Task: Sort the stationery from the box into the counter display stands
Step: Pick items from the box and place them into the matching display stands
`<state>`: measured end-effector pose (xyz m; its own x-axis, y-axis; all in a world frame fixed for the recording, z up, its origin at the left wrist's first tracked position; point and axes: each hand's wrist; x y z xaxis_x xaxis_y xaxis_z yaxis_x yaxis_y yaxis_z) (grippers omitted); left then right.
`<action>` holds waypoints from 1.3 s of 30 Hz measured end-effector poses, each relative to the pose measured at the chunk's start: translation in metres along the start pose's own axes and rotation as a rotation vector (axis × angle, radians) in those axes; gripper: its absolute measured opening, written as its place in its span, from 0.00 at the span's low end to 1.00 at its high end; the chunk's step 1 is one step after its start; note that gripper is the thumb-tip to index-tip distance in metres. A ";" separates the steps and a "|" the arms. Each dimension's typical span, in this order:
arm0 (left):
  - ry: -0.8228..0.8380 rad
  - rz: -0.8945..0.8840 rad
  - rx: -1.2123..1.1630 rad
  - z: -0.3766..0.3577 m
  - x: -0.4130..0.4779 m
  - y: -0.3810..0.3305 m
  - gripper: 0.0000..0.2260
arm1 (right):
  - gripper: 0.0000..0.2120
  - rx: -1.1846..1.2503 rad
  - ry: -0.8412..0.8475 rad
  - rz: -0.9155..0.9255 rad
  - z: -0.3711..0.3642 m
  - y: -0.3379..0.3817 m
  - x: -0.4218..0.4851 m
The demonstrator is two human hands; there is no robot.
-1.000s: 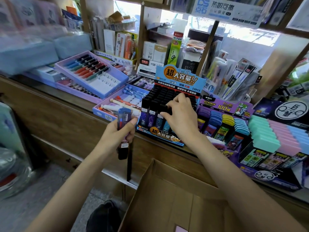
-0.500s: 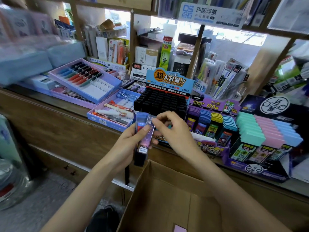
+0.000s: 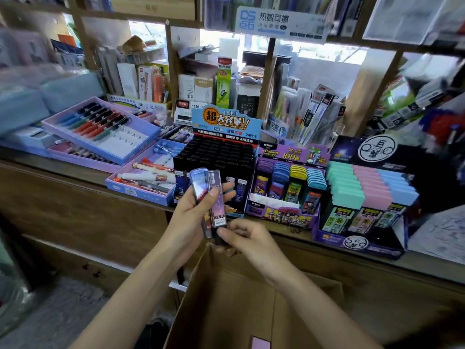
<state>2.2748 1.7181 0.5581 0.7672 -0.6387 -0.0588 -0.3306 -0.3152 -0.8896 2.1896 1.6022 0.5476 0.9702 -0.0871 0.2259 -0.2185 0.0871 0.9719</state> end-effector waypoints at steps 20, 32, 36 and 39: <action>-0.092 0.167 0.129 0.041 -0.026 0.016 0.13 | 0.03 -0.704 -0.232 0.322 0.062 0.068 0.063; -0.189 0.121 0.280 0.060 -0.036 0.020 0.10 | 0.11 -0.950 0.020 0.352 0.029 0.052 0.084; -0.166 0.131 0.249 0.057 -0.036 0.021 0.11 | 0.09 -0.867 -0.018 0.235 0.034 0.053 0.090; -0.161 0.140 0.254 0.054 -0.036 0.022 0.11 | 0.08 -0.807 -0.066 0.151 0.037 0.053 0.093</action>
<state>2.2699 1.7721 0.5159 0.8078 -0.5379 -0.2412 -0.3066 -0.0339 -0.9512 2.2648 1.5617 0.6227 0.9226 -0.0737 0.3786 -0.1795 0.7868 0.5905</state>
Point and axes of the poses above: each hand's wrist, its own x-axis towards the middle knuckle, its own z-axis out of the back of the hand, y = z × x, and after that the axes turned 14 degrees about z, right-handed
